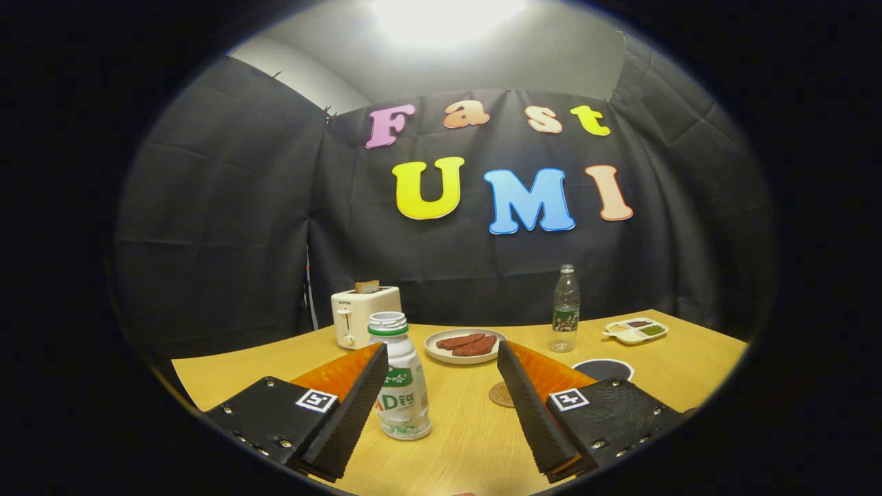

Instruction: Take the bottle from table, then pour the juice into the cup, finally place the bottle on the coaster

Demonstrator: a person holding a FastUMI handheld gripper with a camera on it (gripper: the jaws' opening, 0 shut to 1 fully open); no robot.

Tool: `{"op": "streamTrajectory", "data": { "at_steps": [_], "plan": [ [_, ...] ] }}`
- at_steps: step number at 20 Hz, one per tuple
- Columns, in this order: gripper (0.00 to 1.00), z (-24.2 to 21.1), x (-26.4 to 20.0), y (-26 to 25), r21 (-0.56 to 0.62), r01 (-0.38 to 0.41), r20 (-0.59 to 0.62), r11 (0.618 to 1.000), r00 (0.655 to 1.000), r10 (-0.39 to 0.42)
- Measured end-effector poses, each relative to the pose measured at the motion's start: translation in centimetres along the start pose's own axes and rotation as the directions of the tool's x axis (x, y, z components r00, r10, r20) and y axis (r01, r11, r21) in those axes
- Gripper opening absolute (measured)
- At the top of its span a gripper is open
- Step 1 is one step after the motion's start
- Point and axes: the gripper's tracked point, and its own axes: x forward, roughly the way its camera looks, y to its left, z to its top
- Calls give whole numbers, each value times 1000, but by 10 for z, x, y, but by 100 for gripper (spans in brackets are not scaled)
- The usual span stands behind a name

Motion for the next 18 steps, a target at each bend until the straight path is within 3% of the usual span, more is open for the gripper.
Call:
{"op": "streamTrajectory", "data": {
  "at_steps": [18],
  "plan": [
    [94,-75,74,39,57,13,-117,998,993,-6]
  ]
}}
